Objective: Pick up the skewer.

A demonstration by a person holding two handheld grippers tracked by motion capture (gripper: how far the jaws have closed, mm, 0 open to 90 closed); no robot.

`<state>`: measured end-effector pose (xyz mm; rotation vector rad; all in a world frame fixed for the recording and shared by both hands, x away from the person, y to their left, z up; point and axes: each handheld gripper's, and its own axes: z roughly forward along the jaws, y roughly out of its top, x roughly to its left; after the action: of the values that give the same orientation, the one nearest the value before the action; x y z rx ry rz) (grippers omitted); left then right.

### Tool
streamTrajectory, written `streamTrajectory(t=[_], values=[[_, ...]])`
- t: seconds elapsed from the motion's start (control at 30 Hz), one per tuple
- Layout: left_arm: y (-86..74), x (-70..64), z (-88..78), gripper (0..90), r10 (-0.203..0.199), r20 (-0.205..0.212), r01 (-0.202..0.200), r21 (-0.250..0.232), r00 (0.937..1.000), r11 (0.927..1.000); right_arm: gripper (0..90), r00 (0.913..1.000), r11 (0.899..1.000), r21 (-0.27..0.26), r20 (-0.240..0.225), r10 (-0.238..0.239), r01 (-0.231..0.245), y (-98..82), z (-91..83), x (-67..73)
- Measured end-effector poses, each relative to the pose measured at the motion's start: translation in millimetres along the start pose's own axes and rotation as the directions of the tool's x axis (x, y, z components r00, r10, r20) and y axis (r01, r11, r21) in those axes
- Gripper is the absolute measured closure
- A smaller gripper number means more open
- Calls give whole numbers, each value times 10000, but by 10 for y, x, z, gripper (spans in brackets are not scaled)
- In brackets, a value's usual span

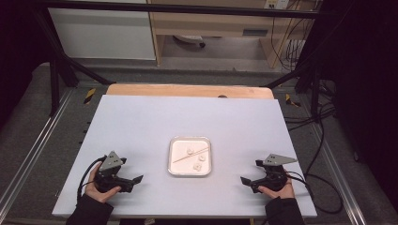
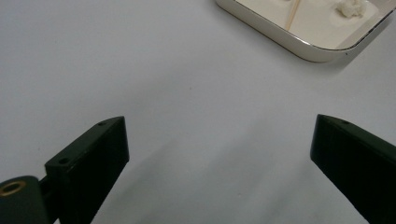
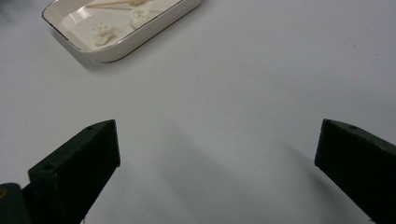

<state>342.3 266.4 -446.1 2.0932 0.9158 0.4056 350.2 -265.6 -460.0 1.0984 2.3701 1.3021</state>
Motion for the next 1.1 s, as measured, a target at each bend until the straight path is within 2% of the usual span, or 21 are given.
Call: streamTrajectory(t=[0.57,1.1], values=[[54,-17,16,48,98,50,-98,16,9999,10000,8,10000,10000,-7,38,14,-14,1,-2,2],[199,-89,53,53,277,130,-279,115,9995,9995,8,10000,10000,61,64,-34,33,2,-1,0]])
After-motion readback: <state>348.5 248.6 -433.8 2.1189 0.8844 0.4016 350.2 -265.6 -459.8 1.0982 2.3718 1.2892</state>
